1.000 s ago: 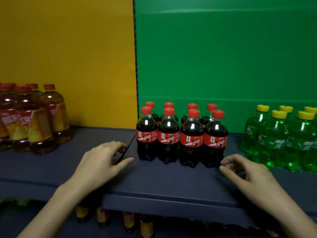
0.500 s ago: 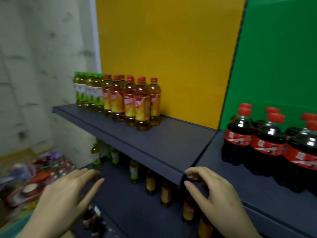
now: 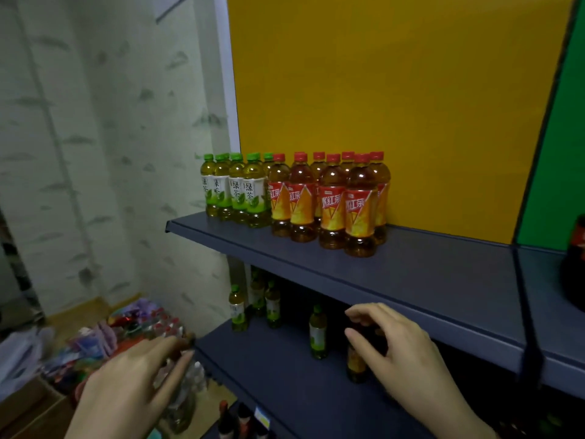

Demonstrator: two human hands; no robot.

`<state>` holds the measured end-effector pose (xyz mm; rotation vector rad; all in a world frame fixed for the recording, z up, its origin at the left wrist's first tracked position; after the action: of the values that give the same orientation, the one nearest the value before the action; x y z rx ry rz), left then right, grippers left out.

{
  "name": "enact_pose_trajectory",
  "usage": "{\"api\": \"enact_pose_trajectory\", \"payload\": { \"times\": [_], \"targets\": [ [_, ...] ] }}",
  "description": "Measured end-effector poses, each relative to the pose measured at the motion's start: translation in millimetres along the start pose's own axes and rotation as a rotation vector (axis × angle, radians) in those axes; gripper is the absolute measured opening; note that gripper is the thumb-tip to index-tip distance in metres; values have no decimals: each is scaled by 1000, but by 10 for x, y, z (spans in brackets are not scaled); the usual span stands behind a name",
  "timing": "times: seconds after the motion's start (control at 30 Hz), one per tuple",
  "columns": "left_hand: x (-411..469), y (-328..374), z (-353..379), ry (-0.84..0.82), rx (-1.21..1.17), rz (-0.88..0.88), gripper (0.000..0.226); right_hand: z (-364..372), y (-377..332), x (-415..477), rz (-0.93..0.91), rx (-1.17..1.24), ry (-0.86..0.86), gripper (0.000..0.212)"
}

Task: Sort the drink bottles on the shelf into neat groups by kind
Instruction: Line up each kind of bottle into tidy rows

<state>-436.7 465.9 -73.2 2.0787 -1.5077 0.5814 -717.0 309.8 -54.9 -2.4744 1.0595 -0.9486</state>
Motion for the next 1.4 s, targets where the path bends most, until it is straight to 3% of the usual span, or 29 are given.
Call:
{"api": "enact_pose_trajectory", "payload": {
  "times": [0.2, 0.43, 0.67, 0.87, 0.97, 1.2, 1.4],
  "targets": [
    [646, -14, 20, -4, -74, 128, 32, -61, -74, 329, 76, -82, 130, 20],
    [1370, -46, 614, -1, -215, 205, 42, -23, 151, 842, 177, -97, 209, 25],
    [2341, -60, 1198, 2, -494, 189, 62, 62, 488, 1536, 310, -133, 225, 63],
    [3173, -21, 1644, -129, -823, 90, 112, 86, 630, 1983, 394, -78, 113, 92],
    [3445, 48, 1818, -206, -977, 63, 126, 130, 654, 2102, 416, 14, 91, 101],
    [3664, 167, 2120, -199, -1139, 67, 131, 290, 709, 2255, 479, 17, 162, 101],
    [3689, 177, 2231, -170, -1105, 99, 135, 369, 677, 2293, 517, 55, 257, 88]
  ]
}}
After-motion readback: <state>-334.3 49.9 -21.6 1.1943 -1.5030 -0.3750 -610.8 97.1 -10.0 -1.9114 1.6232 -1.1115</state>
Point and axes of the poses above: each hand's wrist, its own x-axis towards the middle knuckle, its own z-axis out of the palm, y = z × x, the point moved 1 cm from there along x, towards the middle knuckle, and after that the axes turned 1 degree about y, right-handed, at the moved point
